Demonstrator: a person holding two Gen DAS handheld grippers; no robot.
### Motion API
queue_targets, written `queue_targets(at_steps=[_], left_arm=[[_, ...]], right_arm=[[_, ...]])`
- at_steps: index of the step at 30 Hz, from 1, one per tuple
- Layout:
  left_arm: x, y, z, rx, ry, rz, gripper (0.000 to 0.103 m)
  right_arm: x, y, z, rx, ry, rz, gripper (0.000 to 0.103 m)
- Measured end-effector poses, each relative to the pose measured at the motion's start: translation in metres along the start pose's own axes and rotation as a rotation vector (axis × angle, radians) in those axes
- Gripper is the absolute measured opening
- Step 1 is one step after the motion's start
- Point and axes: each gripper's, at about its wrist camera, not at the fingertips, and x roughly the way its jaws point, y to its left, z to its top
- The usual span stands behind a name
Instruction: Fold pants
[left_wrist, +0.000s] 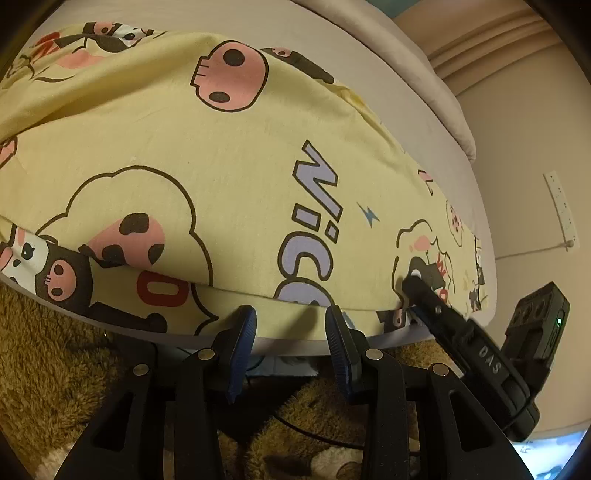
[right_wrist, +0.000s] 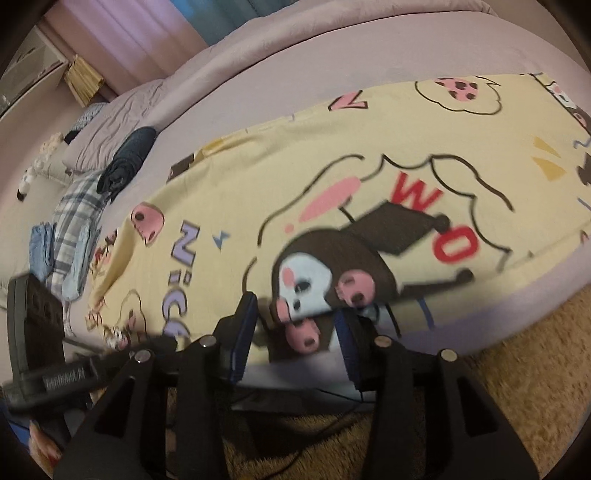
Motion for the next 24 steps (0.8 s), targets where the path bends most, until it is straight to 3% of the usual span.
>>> queue_targets(at_steps=[1,2,3,5,8,10,12,14,19,22,23,24], left_arm=[[-0.001,0.0,0.0,-0.006,-0.002,-0.009,0.037],[0.0,-0.001,0.0,-0.012,-0.004,-0.018,0.037],[-0.001,0.0,0.0,-0.021,-0.006,-0.029,0.037],[-0.003,0.001,-0.001,-0.029,-0.009,-0.04,0.037],[-0.001,-0.003,-0.002,-0.028,-0.005,-0.037,0.037],[-0.001,-0.013,-0.002,0.026,0.011,-0.035,0.038],[-0.001,-0.023,-0.001,0.068,0.012,-0.087,0.038],[0.001,-0.022,0.003,0.022,0.02,-0.111,0.038],[0.002,-0.007,0.011,-0.124,-0.018,-0.172,0.038],[0.004,0.003,0.01,-0.192,-0.042,-0.164,0.038],[0.004,0.004,0.01,-0.204,-0.053,-0.167,0.028],[0.003,0.007,0.01,-0.215,-0.073,-0.163,0.006]], right_arm=[[0.0,0.0,0.002,0.009,-0.012,0.005,0.04],[0.0,-0.001,0.003,0.011,-0.017,-0.002,0.028],[0.0,-0.001,0.003,0.009,-0.022,-0.022,0.005],[-0.003,-0.004,0.003,0.014,-0.031,-0.006,0.004],[-0.022,0.002,0.001,-0.026,-0.119,0.029,0.004],[-0.036,0.008,-0.001,-0.063,-0.178,0.044,0.004],[-0.042,0.008,0.0,-0.047,-0.194,0.073,0.004],[-0.046,0.003,0.002,-0.015,-0.194,0.111,0.003],[-0.049,-0.001,-0.002,-0.009,-0.198,0.104,0.003],[-0.048,-0.004,-0.005,0.001,-0.184,0.11,0.003],[-0.048,-0.004,-0.005,-0.001,-0.182,0.109,0.003],[-0.048,-0.004,-0.005,0.001,-0.182,0.106,0.003]])
